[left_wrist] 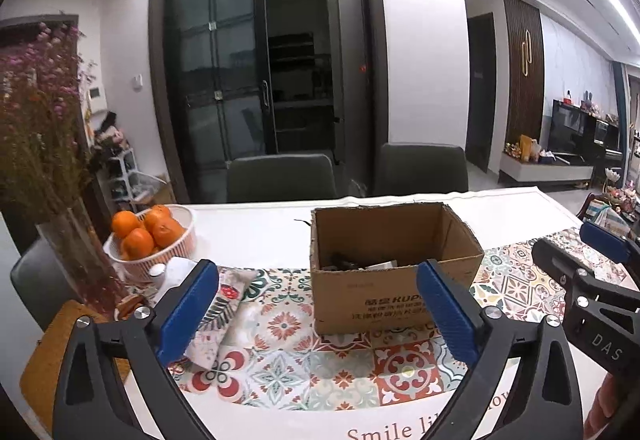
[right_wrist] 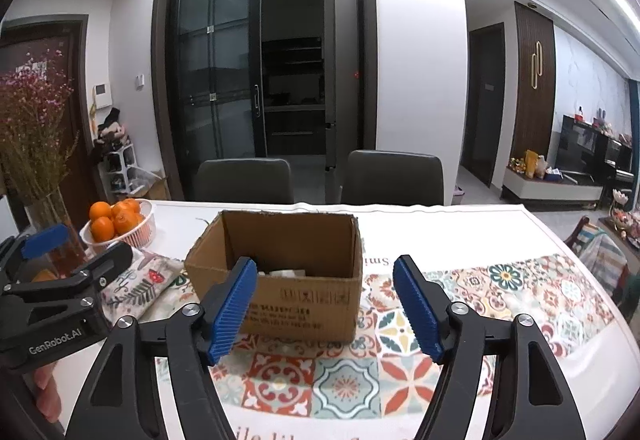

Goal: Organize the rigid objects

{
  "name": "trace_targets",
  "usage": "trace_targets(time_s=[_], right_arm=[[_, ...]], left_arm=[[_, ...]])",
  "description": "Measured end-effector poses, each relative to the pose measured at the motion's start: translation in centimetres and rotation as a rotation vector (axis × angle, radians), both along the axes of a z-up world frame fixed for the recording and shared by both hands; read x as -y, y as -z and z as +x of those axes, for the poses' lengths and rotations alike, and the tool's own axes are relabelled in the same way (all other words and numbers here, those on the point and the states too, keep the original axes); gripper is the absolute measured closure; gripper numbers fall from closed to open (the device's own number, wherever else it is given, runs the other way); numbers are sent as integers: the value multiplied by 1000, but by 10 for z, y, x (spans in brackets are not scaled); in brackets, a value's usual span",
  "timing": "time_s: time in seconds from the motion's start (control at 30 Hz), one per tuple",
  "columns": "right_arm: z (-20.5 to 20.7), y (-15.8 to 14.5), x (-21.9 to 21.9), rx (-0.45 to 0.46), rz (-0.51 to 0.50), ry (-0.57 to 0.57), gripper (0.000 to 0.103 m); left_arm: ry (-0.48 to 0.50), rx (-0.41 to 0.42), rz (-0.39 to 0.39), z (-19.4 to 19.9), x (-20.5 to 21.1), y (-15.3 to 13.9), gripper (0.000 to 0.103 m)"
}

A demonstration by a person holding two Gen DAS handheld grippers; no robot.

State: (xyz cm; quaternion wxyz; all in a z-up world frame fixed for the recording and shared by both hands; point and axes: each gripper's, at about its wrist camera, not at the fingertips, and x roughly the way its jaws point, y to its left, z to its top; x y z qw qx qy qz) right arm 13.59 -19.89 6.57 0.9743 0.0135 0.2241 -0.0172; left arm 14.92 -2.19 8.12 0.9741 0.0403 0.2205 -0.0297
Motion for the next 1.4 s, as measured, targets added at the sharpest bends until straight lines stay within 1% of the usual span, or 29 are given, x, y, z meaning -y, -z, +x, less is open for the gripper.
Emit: trace_targets(time_s=[0.13, 0.23, 0.37, 0.47, 0.63, 0.77, 0.93, 1.1, 1.4], right_arm=[[-17, 5, 0, -4, 15, -1, 25], [-28, 11, 1, -8, 27, 1, 20], [-41, 16, -1, -17, 18, 4, 16], [-51, 20, -2, -12, -3, 14, 14], [-60, 22, -7, -12, 0, 0, 13], [-67, 23, -10, -2, 0, -2, 13], [-72, 24, -11, -4, 8, -21, 13], [-75, 24, -10, 2, 6, -8, 13], [-81, 21, -9, 21, -13, 11, 13]], left_arm=[[-2, 31, 13, -21, 0, 2, 0], [-3, 36, 14, -35, 0, 6, 0], [-24, 40, 25, -51, 0, 12, 0], [-26, 30, 7, -61, -4, 17, 0], [-17, 7, -32, -69, -8, 21, 0], [14, -26, -55, -74, -10, 23, 0], [7, -4, -34, -82, -8, 20, 0], [-16, 26, -9, -87, -7, 17, 0], [-11, 33, -8, -90, -6, 15, 0]])
